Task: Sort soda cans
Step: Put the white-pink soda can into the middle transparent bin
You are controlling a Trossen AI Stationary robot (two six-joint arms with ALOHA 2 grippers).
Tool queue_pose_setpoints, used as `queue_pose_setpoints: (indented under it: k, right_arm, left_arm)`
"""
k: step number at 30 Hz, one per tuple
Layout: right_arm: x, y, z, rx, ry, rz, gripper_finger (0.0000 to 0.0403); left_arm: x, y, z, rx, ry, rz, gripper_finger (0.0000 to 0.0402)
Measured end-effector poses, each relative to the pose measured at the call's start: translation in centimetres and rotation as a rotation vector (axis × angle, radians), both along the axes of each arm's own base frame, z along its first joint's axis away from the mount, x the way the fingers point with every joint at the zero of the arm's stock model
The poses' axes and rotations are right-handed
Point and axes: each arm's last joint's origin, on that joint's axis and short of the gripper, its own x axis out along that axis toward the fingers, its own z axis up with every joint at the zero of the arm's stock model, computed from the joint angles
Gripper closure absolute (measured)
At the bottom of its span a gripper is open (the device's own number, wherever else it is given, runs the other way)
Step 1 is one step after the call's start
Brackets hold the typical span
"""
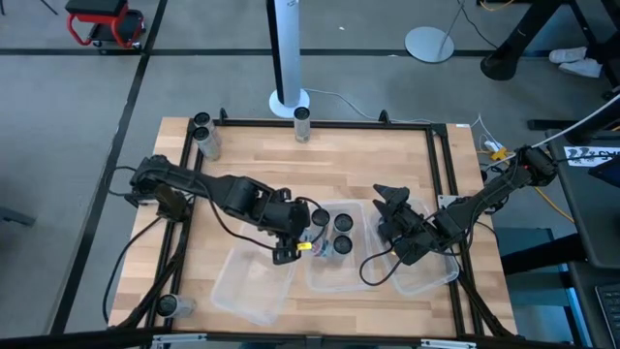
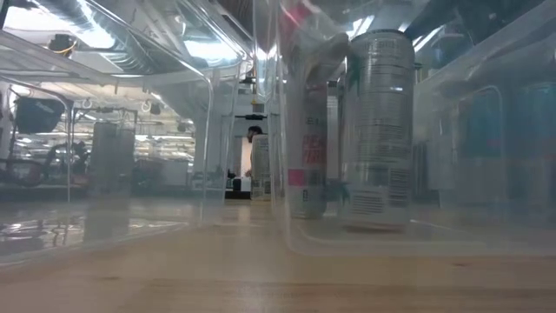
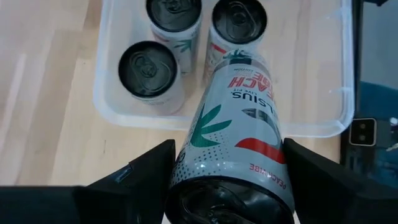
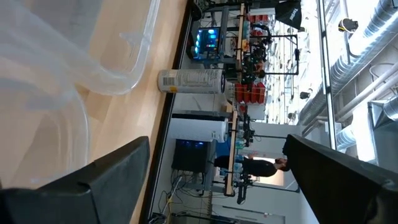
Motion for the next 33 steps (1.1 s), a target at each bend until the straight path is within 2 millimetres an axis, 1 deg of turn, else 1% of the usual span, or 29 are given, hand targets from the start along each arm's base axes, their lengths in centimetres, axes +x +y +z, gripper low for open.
queue_pose_setpoints:
  k: [6,16,20,25,33]
  right_arm:
    - [0.0,0.0,0.0,0.003,-0.004,0.0,0.0031]
    - [0.1,0.0,0.0,0.006,-0.009,0.0,0.0031]
    - [0.1,0.0,0.0,0.007,-0.009,0.0,0.0031]
    - [0.1,0.0,0.0,0.007,-0.009,0.0,0.0031]
    - [0.1,0.0,0.0,0.007,-0.009,0.0,0.0031]
  left_arm:
    - [0.3,0.6,0.0,0.021,-0.008,-0.02,0.0148]
    - [0.5,0.5,0.0,0.046,-0.031,-0.073,0.0148]
    - [1.3,0.4,-0.7,0.058,-0.081,-0.106,0.0148]
    - [1.8,0.6,-1.8,0.073,-0.097,-0.119,0.0148]
    - [1.3,0.8,-2.5,0.085,-0.028,-0.112,0.0148]
